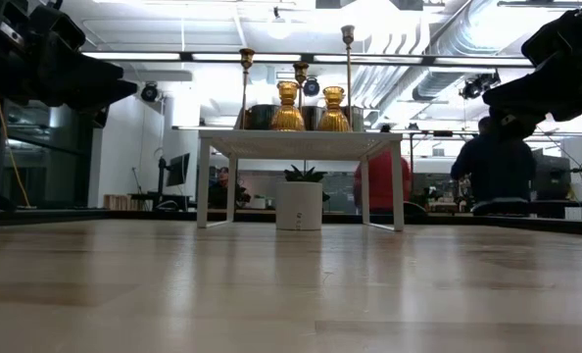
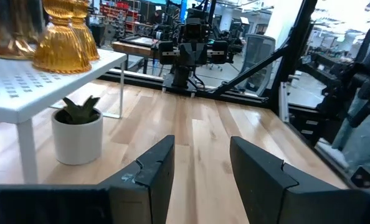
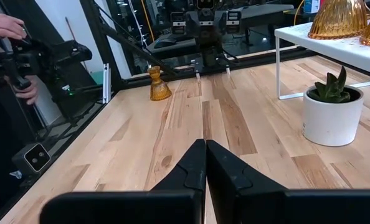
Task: Pick & Place candle stick holders
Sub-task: Put the gold candle holder on the shelf
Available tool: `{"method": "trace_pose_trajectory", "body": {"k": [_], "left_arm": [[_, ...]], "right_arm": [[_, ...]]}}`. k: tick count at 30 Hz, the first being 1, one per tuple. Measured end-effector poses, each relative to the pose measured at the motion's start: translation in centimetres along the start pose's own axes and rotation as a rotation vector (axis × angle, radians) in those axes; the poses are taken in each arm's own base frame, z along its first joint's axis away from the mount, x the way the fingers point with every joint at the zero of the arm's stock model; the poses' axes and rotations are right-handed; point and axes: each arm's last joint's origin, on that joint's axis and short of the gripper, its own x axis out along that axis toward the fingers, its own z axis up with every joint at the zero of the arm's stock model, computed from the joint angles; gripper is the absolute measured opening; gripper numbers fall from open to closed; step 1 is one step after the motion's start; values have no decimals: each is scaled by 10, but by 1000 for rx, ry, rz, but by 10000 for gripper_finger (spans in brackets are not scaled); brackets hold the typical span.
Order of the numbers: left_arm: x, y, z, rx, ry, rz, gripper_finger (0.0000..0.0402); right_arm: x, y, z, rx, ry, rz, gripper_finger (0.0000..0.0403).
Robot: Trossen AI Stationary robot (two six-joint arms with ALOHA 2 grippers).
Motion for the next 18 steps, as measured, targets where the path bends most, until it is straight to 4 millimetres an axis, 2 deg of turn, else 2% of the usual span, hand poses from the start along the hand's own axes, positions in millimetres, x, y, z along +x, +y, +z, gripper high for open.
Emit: {"method": "trace_pose_trajectory", "body": {"k": [12,18], "left_arm": [[-5,-8,36,-14,179,0,157],[4,-13,51,-27,249,-84,209]], "right_arm": [[0,0,0,0,0,0,3],[0,0,0,0,-1,0,3]]}}
